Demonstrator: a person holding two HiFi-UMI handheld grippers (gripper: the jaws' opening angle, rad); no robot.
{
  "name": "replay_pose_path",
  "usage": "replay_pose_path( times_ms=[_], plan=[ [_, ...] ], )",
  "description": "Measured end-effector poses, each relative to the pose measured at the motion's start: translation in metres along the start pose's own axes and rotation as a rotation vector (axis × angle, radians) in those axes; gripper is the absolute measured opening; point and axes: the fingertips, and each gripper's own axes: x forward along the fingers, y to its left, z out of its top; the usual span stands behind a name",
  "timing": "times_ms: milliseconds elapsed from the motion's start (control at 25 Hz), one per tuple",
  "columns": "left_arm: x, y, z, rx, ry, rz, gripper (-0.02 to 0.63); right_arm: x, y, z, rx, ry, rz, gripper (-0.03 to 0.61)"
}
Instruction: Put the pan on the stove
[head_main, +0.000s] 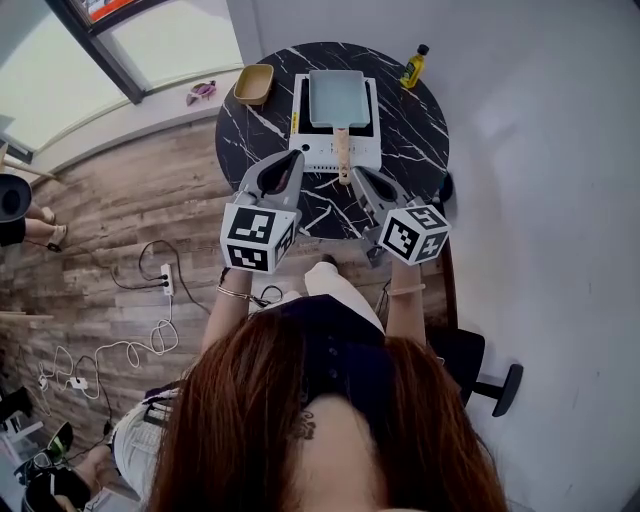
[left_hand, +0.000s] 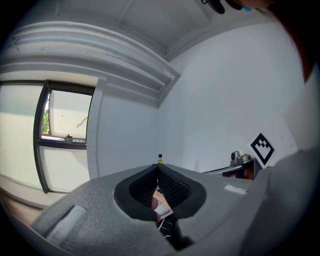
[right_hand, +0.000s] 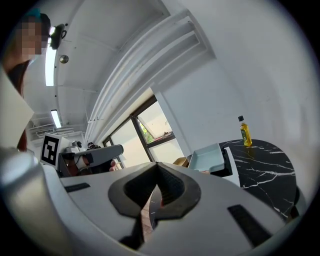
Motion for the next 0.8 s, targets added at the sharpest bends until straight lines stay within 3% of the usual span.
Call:
replay_pose_path(
  times_ms=[800],
  plan=[
    [-0.040, -0.011, 0.004, 0.031, -0.030, -0.033, 0.012, -0.025, 0.049, 0.007, -0.135, -0.054, -0.054, 0.009]
  ],
)
